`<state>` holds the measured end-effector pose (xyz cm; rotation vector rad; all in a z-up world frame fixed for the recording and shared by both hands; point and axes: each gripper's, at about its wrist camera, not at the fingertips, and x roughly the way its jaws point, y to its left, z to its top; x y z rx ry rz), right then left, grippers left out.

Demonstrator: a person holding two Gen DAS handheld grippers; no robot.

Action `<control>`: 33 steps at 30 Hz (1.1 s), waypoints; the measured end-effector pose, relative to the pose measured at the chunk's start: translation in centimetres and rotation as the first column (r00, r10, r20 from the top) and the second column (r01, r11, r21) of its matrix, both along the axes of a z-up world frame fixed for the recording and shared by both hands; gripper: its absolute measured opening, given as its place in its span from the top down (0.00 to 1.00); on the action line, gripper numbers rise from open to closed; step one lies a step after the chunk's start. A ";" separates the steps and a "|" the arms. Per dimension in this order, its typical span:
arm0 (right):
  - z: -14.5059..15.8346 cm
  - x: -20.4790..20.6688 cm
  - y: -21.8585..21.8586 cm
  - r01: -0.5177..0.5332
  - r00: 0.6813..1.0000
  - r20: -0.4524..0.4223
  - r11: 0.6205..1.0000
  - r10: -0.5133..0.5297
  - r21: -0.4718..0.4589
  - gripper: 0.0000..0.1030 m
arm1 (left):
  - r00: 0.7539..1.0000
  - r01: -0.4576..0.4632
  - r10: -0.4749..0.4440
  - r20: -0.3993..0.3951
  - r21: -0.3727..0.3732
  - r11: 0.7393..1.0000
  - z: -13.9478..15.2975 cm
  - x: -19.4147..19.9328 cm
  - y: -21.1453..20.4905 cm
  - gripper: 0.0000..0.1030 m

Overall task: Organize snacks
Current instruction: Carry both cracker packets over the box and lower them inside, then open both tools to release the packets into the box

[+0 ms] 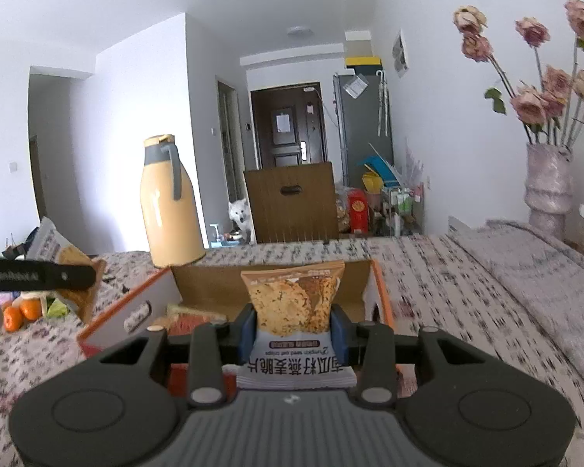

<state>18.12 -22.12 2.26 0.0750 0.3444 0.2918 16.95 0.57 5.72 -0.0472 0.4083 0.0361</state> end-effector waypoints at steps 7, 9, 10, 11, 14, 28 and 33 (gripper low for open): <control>0.7 4.3 1.9 -0.016 1.000 0.000 1.000 0.016 -0.007 0.63 | 1.000 -0.020 0.020 -0.003 -0.017 1.000 0.0 4.1 0.4 0.70; 0.5 5.5 2.5 -0.018 1.000 -0.004 1.000 0.018 -0.017 0.63 | 1.000 -0.030 0.030 -0.009 -0.026 0.999 -0.2 5.3 0.4 0.70; 0.4 6.1 2.8 -0.017 1.000 -0.007 1.000 0.017 -0.020 0.63 | 0.999 -0.036 0.036 -0.012 -0.028 0.999 -0.4 5.9 0.3 0.70; 0.2 6.7 3.0 -0.015 1.000 -0.013 1.000 0.015 -0.021 0.63 | 0.999 -0.040 0.040 -0.015 -0.028 0.999 -0.8 6.4 0.2 0.70; -0.9 7.7 3.4 -0.013 1.000 -0.027 1.000 0.013 -0.014 0.63 | 0.999 -0.041 0.040 -0.031 -0.033 0.999 -2.0 7.2 0.4 0.70; -3.0 8.3 4.1 -0.060 0.995 -0.086 0.998 0.057 -0.024 0.57 | 0.996 -0.057 0.054 -0.067 -0.046 0.997 -3.4 7.3 1.5 0.65; -2.7 7.9 3.4 -0.036 0.997 -0.066 0.999 0.036 0.001 0.15 | 0.995 -0.100 0.099 -0.020 -0.032 0.994 -2.8 6.5 1.4 0.09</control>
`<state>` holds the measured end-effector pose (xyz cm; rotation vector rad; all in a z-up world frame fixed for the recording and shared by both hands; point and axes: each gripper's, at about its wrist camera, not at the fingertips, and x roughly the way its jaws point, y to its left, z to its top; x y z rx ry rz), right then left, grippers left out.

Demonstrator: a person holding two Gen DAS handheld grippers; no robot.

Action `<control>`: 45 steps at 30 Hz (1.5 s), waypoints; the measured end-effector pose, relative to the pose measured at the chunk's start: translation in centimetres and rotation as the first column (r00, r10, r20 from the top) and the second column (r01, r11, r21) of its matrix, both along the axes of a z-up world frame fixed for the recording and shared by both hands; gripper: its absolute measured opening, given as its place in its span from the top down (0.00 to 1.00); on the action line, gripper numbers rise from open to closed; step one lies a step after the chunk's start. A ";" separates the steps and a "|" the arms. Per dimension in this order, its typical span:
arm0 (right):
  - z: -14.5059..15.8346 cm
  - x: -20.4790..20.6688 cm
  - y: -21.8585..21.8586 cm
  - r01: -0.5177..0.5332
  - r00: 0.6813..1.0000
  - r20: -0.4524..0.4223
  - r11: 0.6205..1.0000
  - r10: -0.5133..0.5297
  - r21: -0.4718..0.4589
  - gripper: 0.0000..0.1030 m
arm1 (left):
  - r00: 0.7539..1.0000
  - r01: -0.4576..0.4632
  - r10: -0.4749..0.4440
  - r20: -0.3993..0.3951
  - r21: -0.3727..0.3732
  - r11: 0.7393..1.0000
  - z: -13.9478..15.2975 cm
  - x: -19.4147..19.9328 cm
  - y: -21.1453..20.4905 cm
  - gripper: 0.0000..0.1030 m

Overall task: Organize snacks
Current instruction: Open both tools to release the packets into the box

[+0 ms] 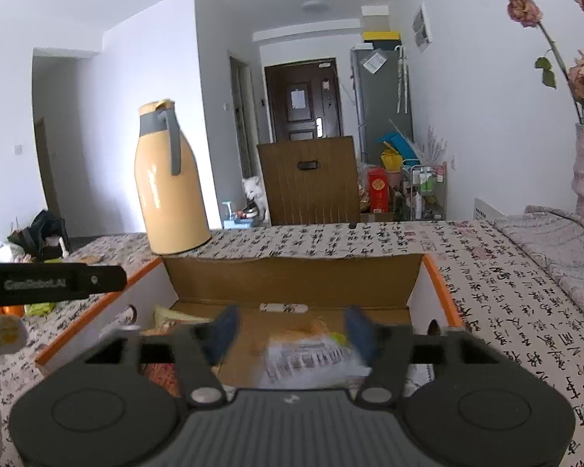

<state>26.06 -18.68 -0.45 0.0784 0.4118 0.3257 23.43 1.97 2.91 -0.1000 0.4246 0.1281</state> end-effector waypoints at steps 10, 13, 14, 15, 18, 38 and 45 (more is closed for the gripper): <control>0.6 -0.6 -0.7 0.035 0.999 0.035 0.999 -0.036 0.018 0.00 | 0.999 -0.023 0.023 0.029 -0.014 1.000 0.4 -0.5 0.2 0.00; 0.6 -0.5 -0.8 0.041 0.999 0.031 0.999 -0.041 0.017 0.00 | 0.999 -0.023 0.024 0.031 -0.020 1.000 0.5 -0.6 0.2 0.00; 0.6 -0.5 -0.9 0.042 0.999 0.032 0.999 -0.043 0.016 0.00 | 0.999 -0.023 0.024 0.033 -0.022 1.000 0.5 -0.6 0.3 0.00; 0.7 -0.5 -0.9 0.043 0.998 0.034 0.999 -0.043 0.016 0.00 | 0.999 -0.023 0.024 0.034 -0.024 0.999 0.5 -0.6 0.3 0.00; 1.0 -0.6 -0.8 0.044 0.998 0.040 0.999 -0.045 0.006 0.00 | 0.999 -0.026 0.027 0.034 -0.025 0.999 0.7 -0.7 0.2 0.00; 3.7 -6.9 -1.2 0.063 0.996 0.066 0.997 -0.059 -0.048 0.00 | 0.999 -0.031 0.031 0.040 0.007 0.999 2.9 -6.6 0.0 0.00; 2.9 -9.7 -1.7 0.061 0.998 0.026 0.997 -0.060 -0.038 0.00 | 0.999 -0.031 0.031 0.008 0.019 0.999 1.8 -9.6 0.1 0.00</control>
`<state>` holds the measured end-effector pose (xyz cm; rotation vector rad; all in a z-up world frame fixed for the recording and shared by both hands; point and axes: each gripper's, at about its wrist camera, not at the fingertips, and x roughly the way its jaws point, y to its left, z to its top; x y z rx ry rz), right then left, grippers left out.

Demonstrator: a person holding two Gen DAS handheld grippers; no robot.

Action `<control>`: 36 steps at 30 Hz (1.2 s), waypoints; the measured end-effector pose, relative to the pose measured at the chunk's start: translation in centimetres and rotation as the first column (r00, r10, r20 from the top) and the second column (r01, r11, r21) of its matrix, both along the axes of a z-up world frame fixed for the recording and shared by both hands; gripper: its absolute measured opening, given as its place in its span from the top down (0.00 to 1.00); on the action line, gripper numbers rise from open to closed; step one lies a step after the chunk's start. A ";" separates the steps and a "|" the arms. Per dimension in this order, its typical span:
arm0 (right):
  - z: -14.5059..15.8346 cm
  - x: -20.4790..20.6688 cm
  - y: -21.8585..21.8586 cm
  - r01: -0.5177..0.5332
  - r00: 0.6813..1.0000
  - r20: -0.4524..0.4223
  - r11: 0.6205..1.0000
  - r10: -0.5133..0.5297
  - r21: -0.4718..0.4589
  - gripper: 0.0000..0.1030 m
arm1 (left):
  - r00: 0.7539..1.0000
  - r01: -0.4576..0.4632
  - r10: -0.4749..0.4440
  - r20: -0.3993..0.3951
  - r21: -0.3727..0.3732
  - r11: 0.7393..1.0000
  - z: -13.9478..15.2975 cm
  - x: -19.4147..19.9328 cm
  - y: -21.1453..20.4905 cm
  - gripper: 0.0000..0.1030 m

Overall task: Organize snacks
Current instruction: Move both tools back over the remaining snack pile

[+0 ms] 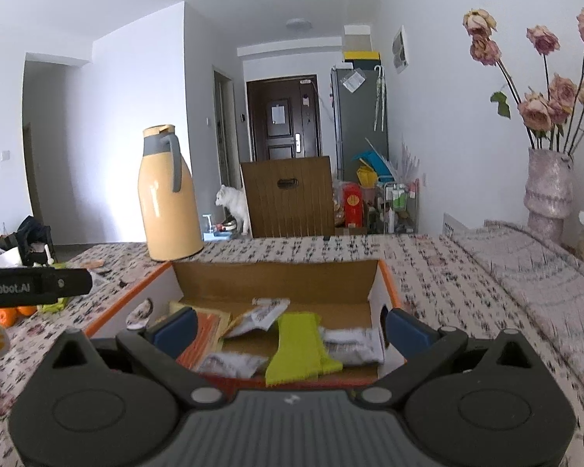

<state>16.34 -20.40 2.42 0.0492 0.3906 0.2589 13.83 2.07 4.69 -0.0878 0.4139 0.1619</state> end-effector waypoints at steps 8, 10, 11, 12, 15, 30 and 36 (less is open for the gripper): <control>-1.6 -3.4 -0.4 -0.011 0.998 -0.058 1.000 0.011 -0.001 0.00 | 0.998 -0.001 0.001 -0.066 0.000 1.000 -2.2 -3.5 0.6 0.00; -2.0 -4.3 -0.6 -0.011 0.997 -0.070 1.000 0.011 -0.001 0.00 | 0.997 -0.004 0.004 -0.078 0.004 1.000 -2.7 -4.4 0.7 0.00; -2.1 -4.7 -0.6 -0.012 0.997 -0.076 1.000 0.012 -0.001 0.00 | 0.997 -0.004 0.005 -0.082 0.003 1.000 -2.9 -4.9 0.8 0.00; -2.3 -5.2 -0.7 -0.013 0.997 -0.081 1.000 0.013 -0.001 0.00 | 0.996 -0.004 0.004 -0.086 0.002 1.000 -3.0 -5.3 0.9 0.00; -2.8 -6.5 -0.8 -0.022 0.995 -0.095 1.000 0.022 0.000 0.00 | 0.995 0.001 -0.001 -0.097 0.000 1.000 -3.6 -6.7 1.0 0.00; -4.5 -10.4 -0.5 -0.030 0.990 -0.141 0.999 0.027 -0.019 0.00 | 0.990 0.004 -0.006 -0.142 -0.017 1.000 -6.0 -9.7 1.5 0.00; -4.7 -11.8 -0.2 -0.038 0.989 -0.144 0.999 0.034 -0.020 0.00 | 0.992 0.001 -0.005 -0.125 -0.028 1.000 -5.6 -11.0 1.6 0.00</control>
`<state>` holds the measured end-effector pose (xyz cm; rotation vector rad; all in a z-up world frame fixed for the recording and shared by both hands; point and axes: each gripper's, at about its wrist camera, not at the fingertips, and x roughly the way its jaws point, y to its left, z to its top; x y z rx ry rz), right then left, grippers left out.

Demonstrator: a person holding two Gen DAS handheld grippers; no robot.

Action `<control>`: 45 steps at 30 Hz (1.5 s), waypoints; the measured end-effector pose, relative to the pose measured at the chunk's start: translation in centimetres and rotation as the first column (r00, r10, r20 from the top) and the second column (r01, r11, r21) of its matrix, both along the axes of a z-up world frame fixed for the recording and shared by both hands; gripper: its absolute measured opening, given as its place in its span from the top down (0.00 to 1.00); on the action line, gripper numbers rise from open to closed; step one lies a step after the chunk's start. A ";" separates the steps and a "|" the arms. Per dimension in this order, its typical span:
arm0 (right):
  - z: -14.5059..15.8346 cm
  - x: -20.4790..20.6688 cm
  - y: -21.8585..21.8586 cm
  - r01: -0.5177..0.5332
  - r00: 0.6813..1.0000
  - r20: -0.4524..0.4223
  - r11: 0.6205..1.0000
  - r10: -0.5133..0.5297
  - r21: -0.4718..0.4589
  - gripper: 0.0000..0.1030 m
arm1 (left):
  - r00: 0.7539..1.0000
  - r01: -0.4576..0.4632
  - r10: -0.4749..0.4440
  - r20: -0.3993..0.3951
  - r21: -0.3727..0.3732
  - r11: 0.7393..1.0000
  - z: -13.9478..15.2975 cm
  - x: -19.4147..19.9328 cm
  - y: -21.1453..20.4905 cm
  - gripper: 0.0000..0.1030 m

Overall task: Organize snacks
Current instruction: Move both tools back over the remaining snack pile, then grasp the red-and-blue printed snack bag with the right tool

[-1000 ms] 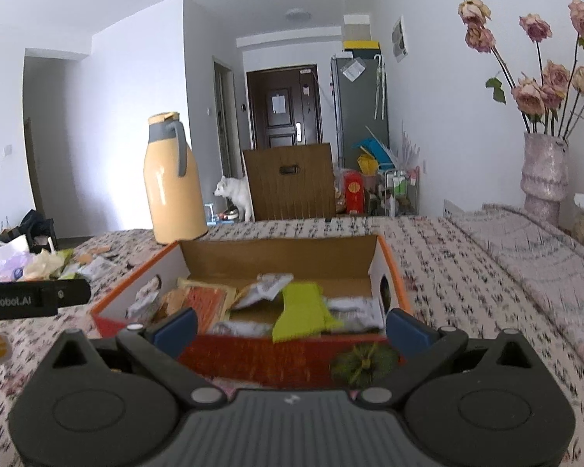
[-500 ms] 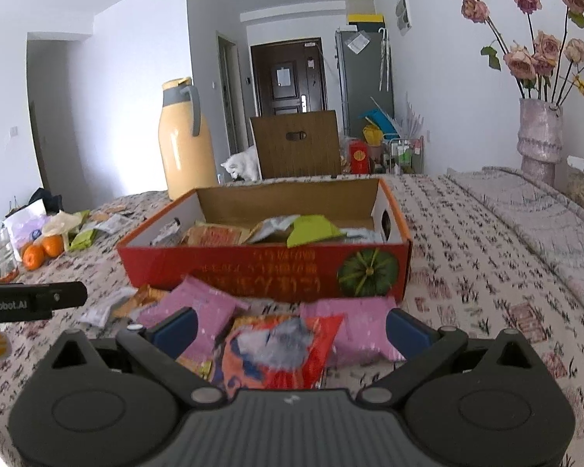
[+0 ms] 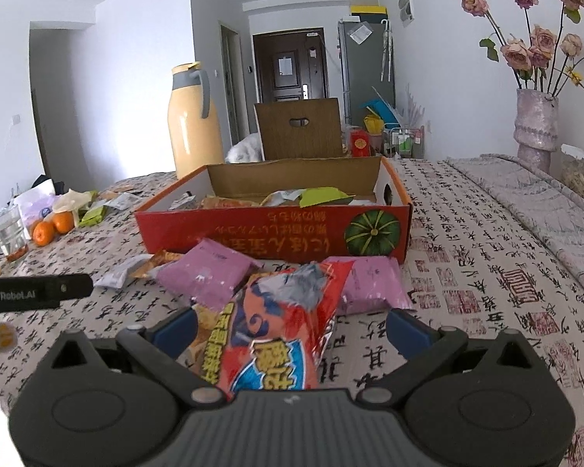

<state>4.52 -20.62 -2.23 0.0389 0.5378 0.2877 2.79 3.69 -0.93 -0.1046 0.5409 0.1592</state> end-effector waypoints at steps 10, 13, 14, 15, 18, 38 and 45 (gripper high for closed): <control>-0.5 -1.3 1.4 0.005 1.000 -0.009 1.000 -0.005 -0.004 0.00 | 1.000 0.012 -0.012 -0.003 -0.024 1.000 -0.2 -1.6 0.3 0.00; -0.8 -1.1 1.9 -0.001 1.000 -0.017 1.000 0.001 -0.018 0.00 | 1.000 0.008 -0.009 -0.013 -0.033 0.999 -0.6 -1.5 0.6 0.00; -0.9 -0.9 2.1 0.005 1.000 -0.020 1.000 -0.006 -0.025 0.00 | 1.000 0.007 -0.008 -0.016 -0.038 0.999 -0.7 -1.5 0.7 0.00; -1.1 -0.6 2.3 0.017 0.999 -0.027 0.999 -0.018 -0.033 0.00 | 1.000 0.008 -0.009 -0.019 -0.041 0.999 -0.8 -1.5 0.8 0.00; -1.4 0.2 2.4 0.037 0.998 -0.046 0.999 -0.039 -0.028 0.02 | 1.000 0.006 -0.007 -0.023 -0.044 0.999 -0.9 -1.5 1.2 0.00; -2.8 0.8 2.6 0.019 0.999 -0.048 1.000 -0.020 -0.018 0.43 | 0.997 -0.018 0.014 -0.079 -0.051 0.999 -2.0 1.4 3.8 0.00; -1.2 0.5 0.7 0.042 0.999 0.018 0.999 -0.043 0.022 0.43 | 0.997 -0.035 0.034 -0.073 -0.009 0.999 -1.0 3.3 4.7 0.00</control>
